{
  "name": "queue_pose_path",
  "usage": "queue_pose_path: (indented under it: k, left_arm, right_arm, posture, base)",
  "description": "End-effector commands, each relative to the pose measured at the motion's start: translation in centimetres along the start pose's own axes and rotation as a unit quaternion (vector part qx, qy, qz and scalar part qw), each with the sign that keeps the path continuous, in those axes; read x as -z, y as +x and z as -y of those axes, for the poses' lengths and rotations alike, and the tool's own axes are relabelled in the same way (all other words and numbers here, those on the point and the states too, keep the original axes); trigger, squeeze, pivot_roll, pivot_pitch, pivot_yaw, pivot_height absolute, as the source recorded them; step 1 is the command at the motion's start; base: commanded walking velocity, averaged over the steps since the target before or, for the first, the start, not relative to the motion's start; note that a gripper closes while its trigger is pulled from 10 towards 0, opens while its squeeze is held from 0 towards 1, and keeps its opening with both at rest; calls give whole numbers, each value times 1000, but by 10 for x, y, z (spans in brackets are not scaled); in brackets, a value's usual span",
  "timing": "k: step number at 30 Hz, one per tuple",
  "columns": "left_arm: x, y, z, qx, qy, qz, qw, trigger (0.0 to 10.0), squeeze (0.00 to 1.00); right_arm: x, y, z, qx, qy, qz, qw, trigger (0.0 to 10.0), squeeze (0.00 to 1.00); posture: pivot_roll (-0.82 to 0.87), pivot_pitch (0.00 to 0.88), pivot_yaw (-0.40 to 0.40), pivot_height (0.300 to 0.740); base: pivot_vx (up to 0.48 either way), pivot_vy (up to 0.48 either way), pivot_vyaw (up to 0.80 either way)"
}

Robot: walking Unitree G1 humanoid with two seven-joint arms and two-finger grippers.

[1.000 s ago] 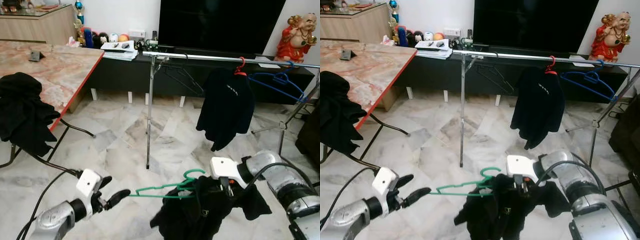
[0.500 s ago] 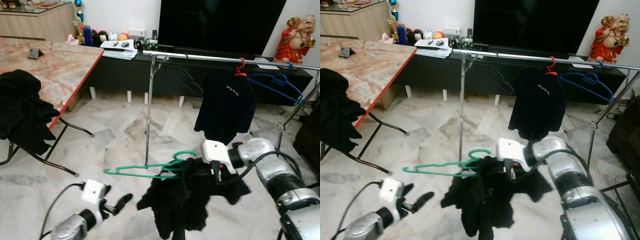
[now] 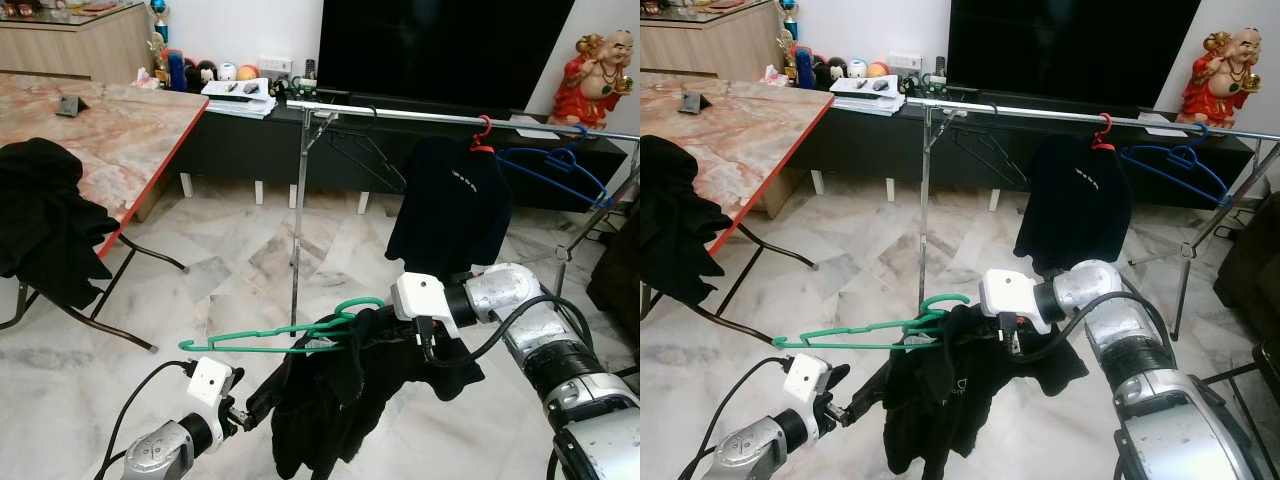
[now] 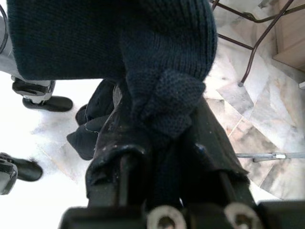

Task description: Hang hanger

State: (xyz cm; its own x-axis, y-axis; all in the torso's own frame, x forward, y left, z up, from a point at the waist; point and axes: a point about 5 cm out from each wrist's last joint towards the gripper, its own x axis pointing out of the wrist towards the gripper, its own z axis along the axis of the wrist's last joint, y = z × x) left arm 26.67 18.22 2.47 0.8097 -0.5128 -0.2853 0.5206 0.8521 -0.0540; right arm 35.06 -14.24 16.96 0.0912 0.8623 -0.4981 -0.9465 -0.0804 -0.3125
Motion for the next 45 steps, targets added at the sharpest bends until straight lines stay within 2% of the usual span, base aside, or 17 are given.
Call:
queue_pose_path:
  k: [1, 8, 15, 20, 22, 23, 24, 25, 26, 27, 35, 45]
  left_arm:
    - [8, -4, 2, 12, 29, -24, 999, 10000, 0]
    - [11, -6, 3, 25, 49, -38, 998, 10000, 0]
    - [12, -1, 3, 15, 48, -39, 998, 10000, 0]
    - [14, 3, -2, -31, 42, -37, 998, 10000, 0]
    - [14, 4, -2, -33, 39, -35, 998, 10000, 0]
    - [14, 5, -1, -35, 41, -33, 998, 9373, 0]
    - [14, 5, -1, -34, 38, -32, 998, 9373, 0]
    - [14, 5, -1, -34, 36, -30, 998, 6353, 0]
    - [14, 6, -1, -34, 35, -29, 998, 6353, 0]
    - [13, 6, -1, -35, 33, -27, 998, 0, 0]
    - [9, 8, -4, -48, 29, -10, 998, 0, 0]
    - [12, 8, -3, -44, 24, -11, 999, 0, 0]
  right_arm:
    - [-7, -5, 5, 11, -15, 10, 1000, 0, 0]
    - [-11, -1, 6, 7, -22, 12, 1000, 0, 0]
    - [-16, 0, 6, 2, -33, 20, 999, 0, 0]
    - [-20, 0, 6, 0, -43, 26, 999, 0, 0]
    - [-20, 0, 6, 0, -43, 26, 999, 0, 0]
    - [-21, 1, 6, -1, -43, 26, 999, 0, 0]
    - [-21, 1, 6, -1, -43, 27, 999, 0, 0]
    - [-21, 1, 6, -3, -44, 27, 999, 0, 0]
    - [-21, 1, 5, -3, -44, 27, 999, 0, 0]
    - [-20, 1, 5, -4, -45, 26, 999, 0, 0]
    - [-18, -1, 3, -6, -41, 23, 999, 0, 0]
    - [-12, 0, 0, -3, -28, 15, 999, 0, 0]
  posture:
    - [56, 35, -131, 740]
    - [59, 35, -132, 740]
    - [54, 37, -133, 740]
    - [50, 29, -130, 740]
    - [50, 29, -130, 740]
    - [47, 23, -130, 740]
    - [47, 23, -130, 740]
    - [47, 21, -130, 740]
    - [47, 21, -130, 740]
    - [47, 19, -131, 740]
    - [45, 11, -131, 740]
    - [48, 13, -131, 740]
  base:
    - [0, 0, 0]
    - [0, 0, 0]
    - [0, 0, 0]
    - [0, 0, 0]
    - [0, 0, 0]
    - [0, 0, 0]
    - [0, 0, 0]
    - [0, 0, 0]
    - [0, 0, 0]
    - [0, 0, 0]
    - [0, 0, 0]
    - [0, 0, 0]
